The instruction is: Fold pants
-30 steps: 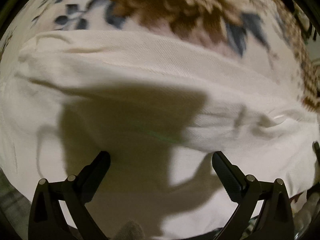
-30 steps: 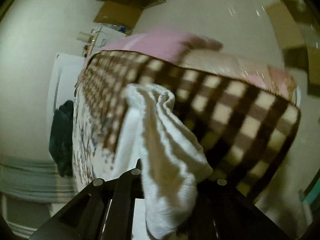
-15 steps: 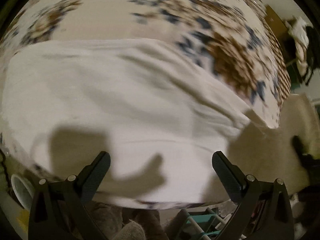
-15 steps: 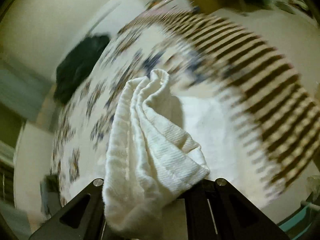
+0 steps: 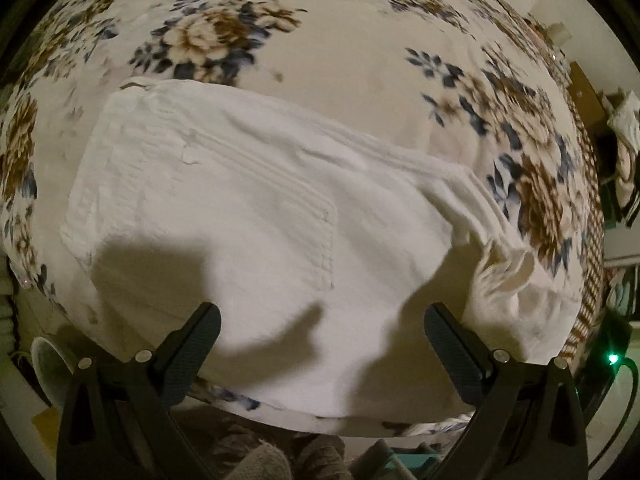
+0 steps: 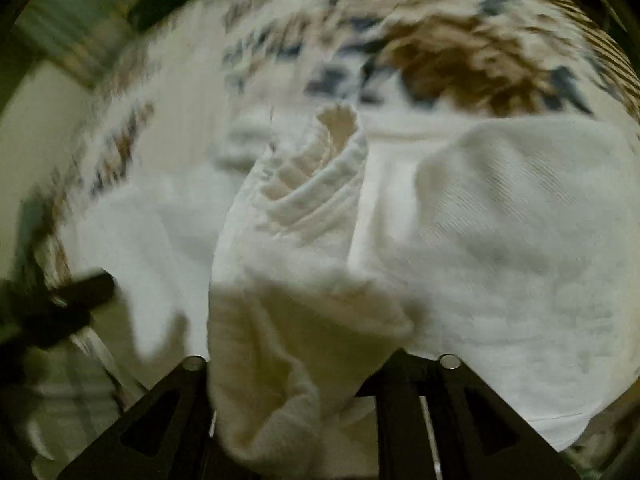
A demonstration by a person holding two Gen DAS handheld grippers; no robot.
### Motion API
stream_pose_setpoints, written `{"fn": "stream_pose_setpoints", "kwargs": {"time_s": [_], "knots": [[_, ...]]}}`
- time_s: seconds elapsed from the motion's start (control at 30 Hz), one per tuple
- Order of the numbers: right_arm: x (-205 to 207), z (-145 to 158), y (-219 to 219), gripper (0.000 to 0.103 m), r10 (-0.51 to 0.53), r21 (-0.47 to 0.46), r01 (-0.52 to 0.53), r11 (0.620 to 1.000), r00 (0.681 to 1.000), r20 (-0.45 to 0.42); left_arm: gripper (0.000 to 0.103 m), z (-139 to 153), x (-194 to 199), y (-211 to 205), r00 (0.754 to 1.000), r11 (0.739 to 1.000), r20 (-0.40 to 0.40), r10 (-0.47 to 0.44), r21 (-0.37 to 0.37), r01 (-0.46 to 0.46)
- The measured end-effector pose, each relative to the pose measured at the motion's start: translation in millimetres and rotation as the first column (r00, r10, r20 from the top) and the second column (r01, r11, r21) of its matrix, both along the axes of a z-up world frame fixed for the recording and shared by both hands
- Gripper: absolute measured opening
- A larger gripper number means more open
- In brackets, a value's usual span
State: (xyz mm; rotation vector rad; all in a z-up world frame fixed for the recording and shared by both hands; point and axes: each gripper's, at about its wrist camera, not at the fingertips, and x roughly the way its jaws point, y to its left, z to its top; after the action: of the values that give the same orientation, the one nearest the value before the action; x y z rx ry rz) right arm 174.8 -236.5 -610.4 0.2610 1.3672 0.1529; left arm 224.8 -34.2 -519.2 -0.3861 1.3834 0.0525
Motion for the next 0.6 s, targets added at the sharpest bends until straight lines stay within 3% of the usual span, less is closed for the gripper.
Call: {"fn": "stream_pose_setpoints", "kwargs": {"time_s": [0.03, 0.07, 0.1, 0.17, 0.23, 0.4, 0.57, 0.6], "knots": [[1, 2, 4, 0.054, 0.032, 0.062, -0.031, 0.998, 0.999, -0.018, 0.103, 1, 2, 3, 1.0, 1.0, 0.001, 0.006, -0.006, -0.006], [0, 8, 5, 0.073, 0.045, 0.124, -0.043, 0.991, 0.999, -0.013, 0.103, 3, 3, 5, 1.0, 1.0, 0.003, 0.013, -0.014, -0.013], [-2, 16, 1, 0.082, 0.042, 0.175, -0.041, 0.984, 0.999, -0.001, 0.103, 5, 4, 7, 1.0, 0.999, 0.01, 0.018, -0.029, -0.018], [-8, 33, -13, 0.086, 0.017, 0.25, -0.019, 0.968, 1.0, 0.009, 0.103, 10, 7, 6, 0.999, 0.999, 0.024, 0.021, -0.05, -0.02], [-18, 46, -38, 0.086, -0.047, 0.26, 0.043, 0.965, 0.999, 0.011, 0.103, 11, 11, -2, 0.999, 0.997, 0.036, 0.003, -0.075, -0.001], [-45, 53, -113, 0.086, -0.238, 0.168, 0.236, 0.957, 0.971, -0.011, 0.103, -9, 25, -45, 0.995, 0.989, 0.022, -0.095, -0.112, 0.097], [-64, 44, -178, 0.086, -0.392, 0.126, 0.397, 0.909, 0.918, -0.063, 0.101, -39, 39, -106, 0.962, 0.962, 0.039, -0.272, -0.031, 0.273], [-67, 41, -185, 0.086, -0.41, 0.116, 0.415, 0.902, 0.91, -0.065, 0.09, -44, 41, -114, 0.953, 0.954, 0.037, -0.299, -0.02, 0.3]]}}
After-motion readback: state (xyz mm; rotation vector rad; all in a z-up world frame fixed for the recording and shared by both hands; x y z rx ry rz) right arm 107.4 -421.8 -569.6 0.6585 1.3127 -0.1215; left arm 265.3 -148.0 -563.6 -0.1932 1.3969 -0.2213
